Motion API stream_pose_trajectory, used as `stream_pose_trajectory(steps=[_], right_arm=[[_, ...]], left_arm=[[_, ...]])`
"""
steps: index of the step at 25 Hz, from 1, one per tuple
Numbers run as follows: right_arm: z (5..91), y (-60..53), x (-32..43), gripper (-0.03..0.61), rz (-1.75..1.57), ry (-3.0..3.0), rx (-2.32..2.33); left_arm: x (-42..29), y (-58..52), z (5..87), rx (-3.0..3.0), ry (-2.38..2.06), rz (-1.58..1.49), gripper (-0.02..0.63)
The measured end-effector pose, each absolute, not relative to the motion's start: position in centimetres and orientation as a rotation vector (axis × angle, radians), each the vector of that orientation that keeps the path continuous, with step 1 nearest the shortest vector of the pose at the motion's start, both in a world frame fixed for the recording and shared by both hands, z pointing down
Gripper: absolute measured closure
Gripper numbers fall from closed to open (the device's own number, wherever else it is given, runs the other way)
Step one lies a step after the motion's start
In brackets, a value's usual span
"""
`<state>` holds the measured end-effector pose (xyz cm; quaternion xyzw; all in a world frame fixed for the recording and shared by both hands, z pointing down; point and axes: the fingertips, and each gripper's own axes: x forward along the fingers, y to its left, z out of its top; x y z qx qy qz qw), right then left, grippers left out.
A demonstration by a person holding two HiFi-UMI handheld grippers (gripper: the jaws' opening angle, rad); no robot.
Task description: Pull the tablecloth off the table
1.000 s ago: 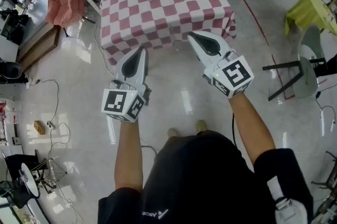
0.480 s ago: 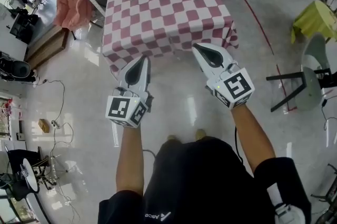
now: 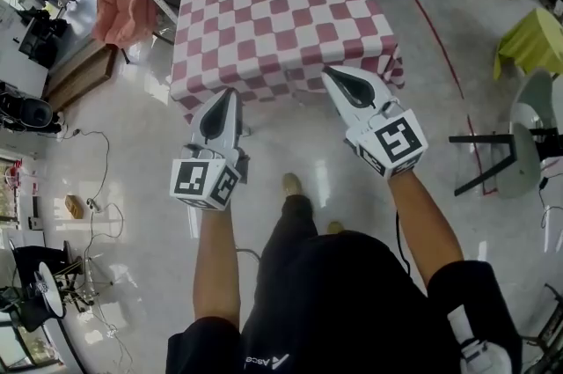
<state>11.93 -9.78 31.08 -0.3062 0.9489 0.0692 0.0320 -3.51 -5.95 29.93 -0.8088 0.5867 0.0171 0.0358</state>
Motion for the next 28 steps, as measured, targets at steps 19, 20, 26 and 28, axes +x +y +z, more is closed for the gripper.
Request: stream_pose_trajectory(steps=[19, 20, 26, 28], right_arm=[[33.3, -35.0, -2.2, 0.577, 0.249, 2.964, -1.247], [33.6, -36.2, -2.5, 0.577, 0.234, 2.962, -1.277], [36.6, -41.5, -4.3, 0.575, 0.132, 3.011, -1.407], [38.0, -43.2, -4.6, 0.575, 0.083, 3.044, -1.433]], left_arm=[[-21.3, -32.5, 33.2, -2.588, 1.827, 0.115, 0.603], [-22.1, -33.6, 33.6, -2.596, 1.836, 0.115, 0.603], [-25.2, -39.1, 36.4, -2.679, 1.870, 0.074, 0.598], [-25.7, -40.7, 37.6, -2.704, 1.892, 0.035, 0.523]])
